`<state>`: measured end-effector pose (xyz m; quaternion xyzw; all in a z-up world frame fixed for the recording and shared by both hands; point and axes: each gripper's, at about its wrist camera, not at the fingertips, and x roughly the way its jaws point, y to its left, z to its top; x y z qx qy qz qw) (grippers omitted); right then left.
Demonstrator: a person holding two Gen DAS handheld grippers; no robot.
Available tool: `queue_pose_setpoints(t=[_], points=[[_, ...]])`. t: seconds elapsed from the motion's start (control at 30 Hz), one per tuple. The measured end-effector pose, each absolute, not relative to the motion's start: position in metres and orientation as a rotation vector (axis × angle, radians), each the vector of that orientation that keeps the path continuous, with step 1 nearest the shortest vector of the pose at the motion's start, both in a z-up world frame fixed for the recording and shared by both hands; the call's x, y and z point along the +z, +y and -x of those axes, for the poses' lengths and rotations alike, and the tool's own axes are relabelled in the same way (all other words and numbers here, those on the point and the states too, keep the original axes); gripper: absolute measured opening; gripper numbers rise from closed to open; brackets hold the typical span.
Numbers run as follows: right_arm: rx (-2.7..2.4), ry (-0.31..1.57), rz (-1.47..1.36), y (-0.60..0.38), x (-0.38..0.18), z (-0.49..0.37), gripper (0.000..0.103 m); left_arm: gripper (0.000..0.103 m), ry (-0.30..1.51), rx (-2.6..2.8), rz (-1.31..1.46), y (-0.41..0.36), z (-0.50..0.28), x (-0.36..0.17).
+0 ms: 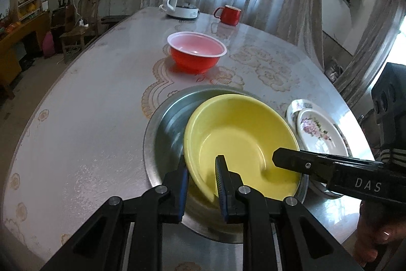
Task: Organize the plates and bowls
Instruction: 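Lower the yellow bowl into the steel basin with both grippers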
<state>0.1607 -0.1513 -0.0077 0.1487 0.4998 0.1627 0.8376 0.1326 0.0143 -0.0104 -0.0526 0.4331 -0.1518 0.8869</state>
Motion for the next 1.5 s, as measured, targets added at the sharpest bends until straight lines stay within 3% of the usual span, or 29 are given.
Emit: queue_pose_setpoints(t=[0.3, 0.83, 1.5], points=[[0.321, 1.093, -0.258, -0.143, -0.012, -0.168, 0.018, 0.02, 0.892, -0.298, 0.064, 0.011, -0.133, -0.015], [0.27, 1.097, -0.133, -0.127, -0.004, -0.17, 0.035, 0.022, 0.882, -0.272, -0.007, -0.001, -0.135, -0.019], [0.28, 1.006, -0.222, -0.144, 0.013, -0.159, 0.036, 0.025, 0.876, -0.258, 0.001, 0.002, -0.138, -0.021]])
